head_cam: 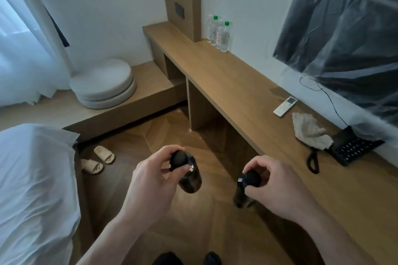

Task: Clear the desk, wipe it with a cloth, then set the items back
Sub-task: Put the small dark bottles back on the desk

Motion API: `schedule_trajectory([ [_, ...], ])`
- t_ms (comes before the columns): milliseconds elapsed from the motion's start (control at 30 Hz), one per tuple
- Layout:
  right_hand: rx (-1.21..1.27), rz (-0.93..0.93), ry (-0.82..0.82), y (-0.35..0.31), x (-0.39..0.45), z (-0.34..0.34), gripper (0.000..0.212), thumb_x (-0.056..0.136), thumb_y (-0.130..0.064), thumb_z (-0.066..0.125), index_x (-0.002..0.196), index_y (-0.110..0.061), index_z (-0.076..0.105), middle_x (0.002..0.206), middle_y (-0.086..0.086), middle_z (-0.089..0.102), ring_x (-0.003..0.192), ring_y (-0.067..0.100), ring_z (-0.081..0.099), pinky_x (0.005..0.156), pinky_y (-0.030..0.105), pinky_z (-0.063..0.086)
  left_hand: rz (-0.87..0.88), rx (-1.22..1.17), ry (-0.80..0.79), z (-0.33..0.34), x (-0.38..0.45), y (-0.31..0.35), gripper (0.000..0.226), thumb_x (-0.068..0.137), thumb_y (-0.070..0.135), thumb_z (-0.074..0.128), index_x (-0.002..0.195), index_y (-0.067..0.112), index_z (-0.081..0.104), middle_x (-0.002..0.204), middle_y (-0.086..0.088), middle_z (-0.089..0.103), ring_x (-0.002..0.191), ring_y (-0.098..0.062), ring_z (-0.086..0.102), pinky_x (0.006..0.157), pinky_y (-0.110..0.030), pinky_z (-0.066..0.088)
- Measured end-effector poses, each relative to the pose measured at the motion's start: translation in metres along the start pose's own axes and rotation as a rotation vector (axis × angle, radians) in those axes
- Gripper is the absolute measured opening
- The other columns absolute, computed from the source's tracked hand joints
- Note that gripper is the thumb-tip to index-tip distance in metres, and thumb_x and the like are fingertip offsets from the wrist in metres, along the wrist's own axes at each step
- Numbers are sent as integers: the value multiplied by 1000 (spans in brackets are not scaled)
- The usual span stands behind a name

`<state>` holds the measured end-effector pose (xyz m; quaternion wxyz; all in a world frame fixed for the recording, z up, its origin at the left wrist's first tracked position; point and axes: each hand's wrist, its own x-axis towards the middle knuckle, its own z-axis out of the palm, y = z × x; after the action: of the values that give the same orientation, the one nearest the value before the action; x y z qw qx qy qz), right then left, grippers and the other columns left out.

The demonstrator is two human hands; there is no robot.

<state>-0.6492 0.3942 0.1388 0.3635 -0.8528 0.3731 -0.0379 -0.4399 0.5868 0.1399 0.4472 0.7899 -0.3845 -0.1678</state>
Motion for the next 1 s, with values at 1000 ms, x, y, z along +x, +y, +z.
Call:
schedule_trajectory([
  [1000,53,218,0,-124,422,-16,23,78,-28,82,92,-39,69,104,-22,62,83,11,65,59,15,50,96,119,-189,-91,480,-118,33,86,37,82,112,47,65,105,27,70,98,1,68,80,-20,57],
])
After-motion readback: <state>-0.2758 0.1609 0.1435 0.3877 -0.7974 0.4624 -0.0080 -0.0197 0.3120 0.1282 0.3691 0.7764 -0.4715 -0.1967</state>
